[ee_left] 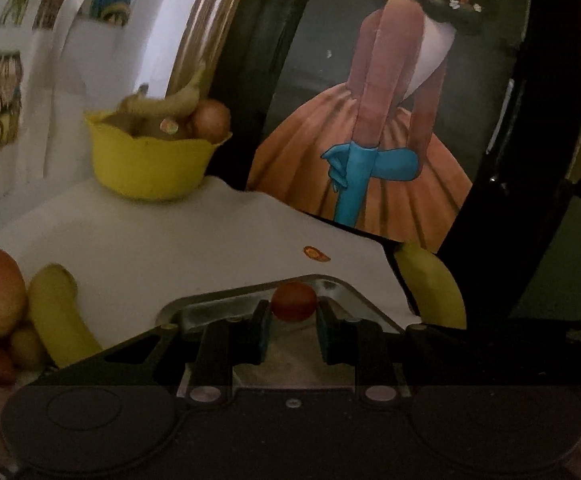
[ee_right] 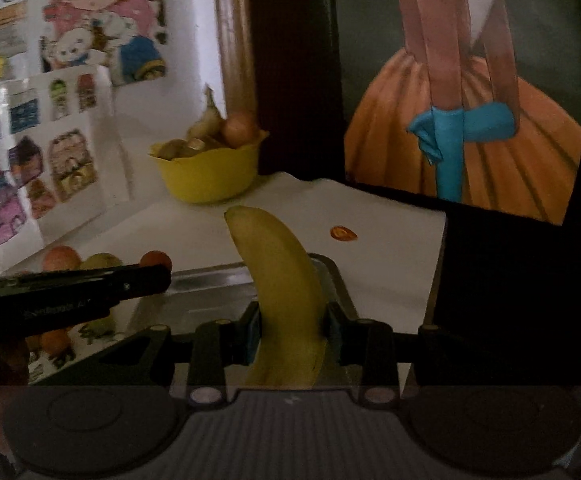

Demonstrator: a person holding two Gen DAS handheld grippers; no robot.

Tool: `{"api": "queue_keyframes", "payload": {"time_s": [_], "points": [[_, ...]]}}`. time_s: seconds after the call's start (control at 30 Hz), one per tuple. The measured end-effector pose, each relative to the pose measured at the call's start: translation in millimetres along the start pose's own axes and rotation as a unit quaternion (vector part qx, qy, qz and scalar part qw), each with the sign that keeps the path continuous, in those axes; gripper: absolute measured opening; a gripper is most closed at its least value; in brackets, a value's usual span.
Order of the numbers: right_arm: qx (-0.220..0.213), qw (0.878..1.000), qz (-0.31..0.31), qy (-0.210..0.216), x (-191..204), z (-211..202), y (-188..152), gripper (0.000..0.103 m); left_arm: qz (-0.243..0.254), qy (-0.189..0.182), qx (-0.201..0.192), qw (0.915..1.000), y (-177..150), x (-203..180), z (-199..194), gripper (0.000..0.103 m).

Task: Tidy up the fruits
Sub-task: 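Carry the tomato and banana over the metal tray with both grippers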

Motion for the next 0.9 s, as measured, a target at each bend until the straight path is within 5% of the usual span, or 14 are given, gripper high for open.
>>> {"api": "queue_keyframes", "payload": {"time_s": [0.53, 0.9], "points": [[0.05, 0.999, 0.007, -0.011, 0, 47, 2, 0.038, -0.002, 0.043, 0.058, 0.9974, -14, 23, 37, 0.026], [0.068, 0.997, 0.001, -0.029, 5, 60, 1, 0.039, 0.002, 0.039, 0.086, 0.9956, -21, 24, 43, 0.025]]}}
Point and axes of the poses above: each gripper's, at about its wrist camera, not at the fingertips, and z roughly the way its jaws point, x to its left, y to its top, the point moved 7 cm from there along z, roughly the way its jaws point, and after that the axes turned 1 degree about z, right-handed, at the moved point
